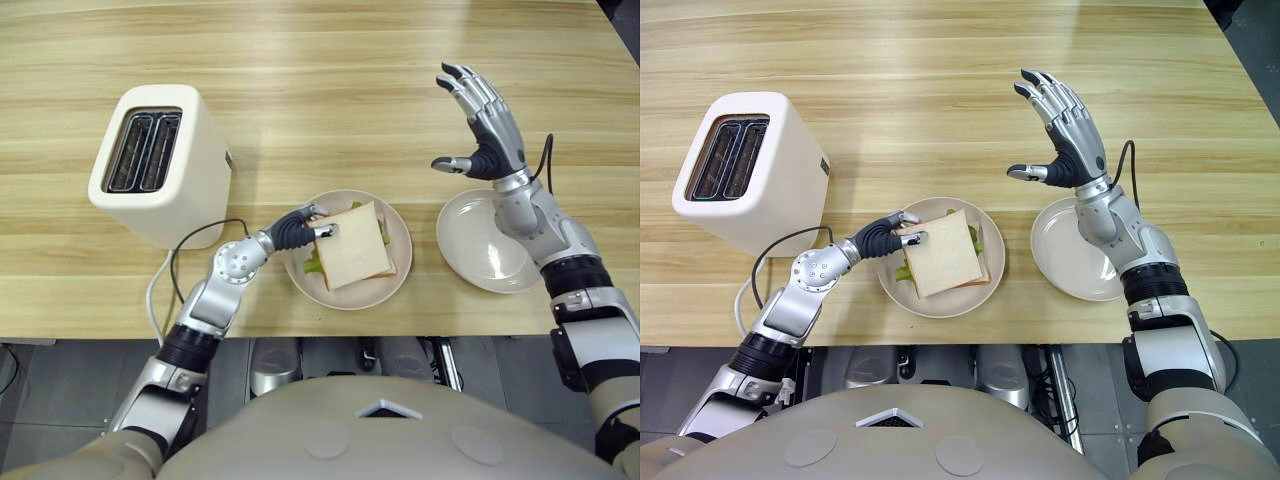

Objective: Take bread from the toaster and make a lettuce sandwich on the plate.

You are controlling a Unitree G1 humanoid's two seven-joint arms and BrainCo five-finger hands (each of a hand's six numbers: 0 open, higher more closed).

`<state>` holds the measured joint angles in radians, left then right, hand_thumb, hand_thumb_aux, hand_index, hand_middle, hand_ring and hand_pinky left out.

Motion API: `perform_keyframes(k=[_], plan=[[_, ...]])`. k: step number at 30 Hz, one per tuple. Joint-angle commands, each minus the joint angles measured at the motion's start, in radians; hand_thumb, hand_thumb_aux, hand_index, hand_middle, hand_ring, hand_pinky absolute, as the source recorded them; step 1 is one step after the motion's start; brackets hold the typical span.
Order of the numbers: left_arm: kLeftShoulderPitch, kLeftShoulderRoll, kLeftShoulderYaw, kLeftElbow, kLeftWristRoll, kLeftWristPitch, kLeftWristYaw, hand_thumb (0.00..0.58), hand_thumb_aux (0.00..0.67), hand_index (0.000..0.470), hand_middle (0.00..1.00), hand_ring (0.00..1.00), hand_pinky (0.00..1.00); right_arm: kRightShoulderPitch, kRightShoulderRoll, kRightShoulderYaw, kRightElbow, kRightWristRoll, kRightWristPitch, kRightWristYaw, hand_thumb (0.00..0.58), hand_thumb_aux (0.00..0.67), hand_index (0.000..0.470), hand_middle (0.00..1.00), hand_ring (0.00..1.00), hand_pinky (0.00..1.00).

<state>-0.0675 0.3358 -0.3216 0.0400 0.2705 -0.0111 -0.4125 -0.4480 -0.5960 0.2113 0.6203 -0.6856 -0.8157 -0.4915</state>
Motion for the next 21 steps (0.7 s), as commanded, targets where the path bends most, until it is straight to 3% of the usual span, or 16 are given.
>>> perform_keyframes(k=[1,2,3,4,16,21], plan=[[-0.025,0.002,-0.031,0.051,0.094,-0.031,0.073,0.553,0.525,0.361,1.00,1.00,1.00,0.001,0.006,0.007,0.004,0.009,-0.008,0.023,0.000,0.000,0.000,0.00,0.00,0.00],[-0.031,0.002,-0.038,0.058,0.118,-0.042,0.096,0.553,0.525,0.361,1.00,1.00,1.00,0.003,0.008,0.010,0.003,0.008,-0.010,0.027,0.000,0.000,0.000,0.00,0.00,0.00],[-0.035,0.000,-0.044,0.063,0.134,-0.049,0.114,0.023,0.013,0.009,1.00,1.00,1.00,0.005,0.011,0.013,-0.001,0.008,-0.013,0.034,0.000,0.000,0.000,0.00,0.00,0.00],[-0.038,-0.002,-0.052,0.067,0.153,-0.057,0.131,0.000,0.000,0.000,1.00,1.00,1.00,0.008,0.013,0.017,-0.006,0.007,-0.014,0.039,0.000,0.000,0.000,0.00,0.00,0.00],[-0.038,-0.014,-0.086,0.024,0.267,-0.080,0.203,0.000,0.000,0.000,1.00,1.00,1.00,0.039,0.029,0.024,-0.031,0.009,-0.039,0.090,0.000,0.000,0.000,0.00,0.00,0.00],[-0.066,0.015,-0.034,-0.033,0.424,-0.054,0.377,0.000,0.000,0.000,1.00,1.00,1.00,0.047,0.040,0.032,-0.031,0.005,-0.049,0.110,0.000,0.000,0.000,0.00,0.00,0.00]])
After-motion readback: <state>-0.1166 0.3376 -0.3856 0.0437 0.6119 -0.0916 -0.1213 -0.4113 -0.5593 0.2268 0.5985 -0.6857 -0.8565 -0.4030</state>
